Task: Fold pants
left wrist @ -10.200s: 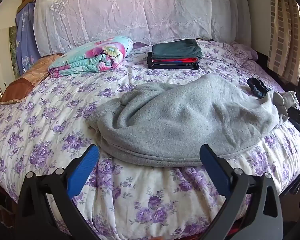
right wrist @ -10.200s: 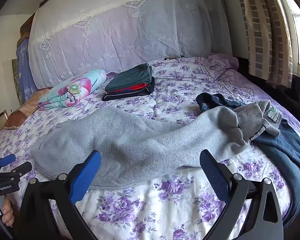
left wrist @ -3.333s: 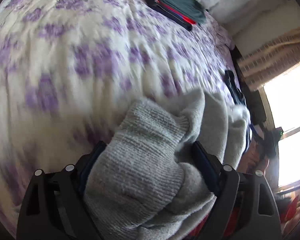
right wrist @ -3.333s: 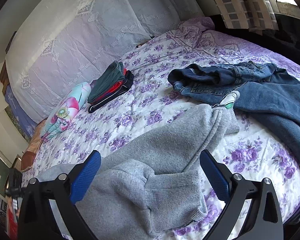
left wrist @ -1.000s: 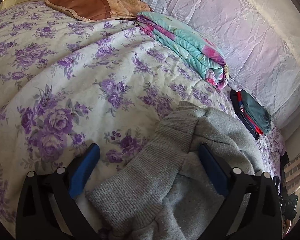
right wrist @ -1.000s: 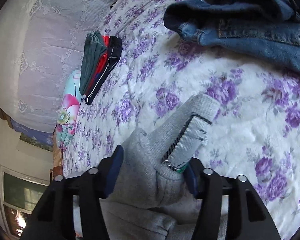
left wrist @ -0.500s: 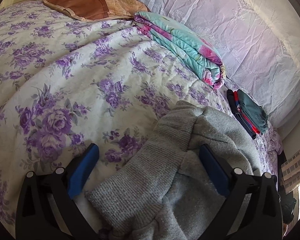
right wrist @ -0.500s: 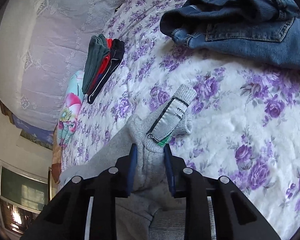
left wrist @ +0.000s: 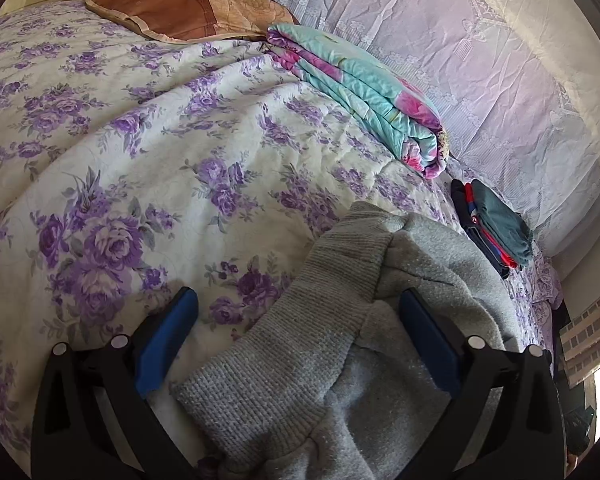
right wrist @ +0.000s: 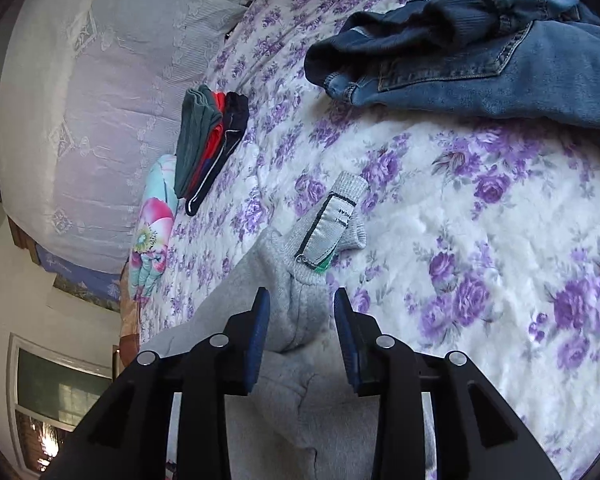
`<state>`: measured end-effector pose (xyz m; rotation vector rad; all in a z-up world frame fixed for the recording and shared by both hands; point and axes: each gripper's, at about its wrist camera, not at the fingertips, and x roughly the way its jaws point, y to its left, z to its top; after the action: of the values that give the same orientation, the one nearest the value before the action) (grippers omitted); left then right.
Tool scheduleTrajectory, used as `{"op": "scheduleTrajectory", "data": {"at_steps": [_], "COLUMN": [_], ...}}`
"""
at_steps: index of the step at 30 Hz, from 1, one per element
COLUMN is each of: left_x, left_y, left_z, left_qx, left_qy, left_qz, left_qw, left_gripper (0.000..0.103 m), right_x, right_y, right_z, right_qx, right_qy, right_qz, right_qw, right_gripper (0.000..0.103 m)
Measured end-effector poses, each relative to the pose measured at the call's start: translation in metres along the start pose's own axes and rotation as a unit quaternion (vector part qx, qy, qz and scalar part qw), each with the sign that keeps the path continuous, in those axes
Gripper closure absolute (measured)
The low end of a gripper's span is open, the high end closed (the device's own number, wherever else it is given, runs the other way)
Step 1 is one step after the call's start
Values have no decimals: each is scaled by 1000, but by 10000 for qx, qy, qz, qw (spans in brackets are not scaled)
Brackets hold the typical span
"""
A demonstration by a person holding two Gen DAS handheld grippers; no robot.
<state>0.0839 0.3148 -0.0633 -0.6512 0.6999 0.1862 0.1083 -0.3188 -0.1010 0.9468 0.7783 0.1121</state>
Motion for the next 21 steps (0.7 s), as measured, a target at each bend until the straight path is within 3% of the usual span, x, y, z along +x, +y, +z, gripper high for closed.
{"op": "scheduleTrajectory", "data": {"at_steps": [4, 9, 11, 13, 16, 18, 21], "left_x": [0, 0, 0, 0, 0, 0, -2], "left_y": [0, 0, 1, 0, 1, 0, 0], "left_z": [0, 0, 0, 0, 0, -1, -2], "left_qx": [0, 2, -1, 2, 2, 5, 19], "left_qy": [-4, 0, 5, 3, 1, -5, -19], "left_qz": [-5, 9, 9, 12, 1, -3, -58], "left_qw": [10000, 10000, 10000, 10000, 10000, 10000, 10000], "left_gripper": [5, 5, 5, 5, 5, 5, 5], "right_x": [12, 45, 62, 75, 75, 53, 7], "right_y": [-2, 14, 31, 53, 115, 159, 174], "right_z": [-2, -6, -2, 14, 52, 67, 73], "right_qx": [95, 42, -152, -174, -687, -1026, -1099], "right_qy": [115, 367, 462, 492, 57, -334, -634], "right_qz": [30, 21, 44, 208, 387, 815, 1459], "right_qw": [9999, 9993, 9988, 9984, 9969, 9908, 9811], "right_gripper": [68, 61, 89, 90, 90, 91, 91]}}
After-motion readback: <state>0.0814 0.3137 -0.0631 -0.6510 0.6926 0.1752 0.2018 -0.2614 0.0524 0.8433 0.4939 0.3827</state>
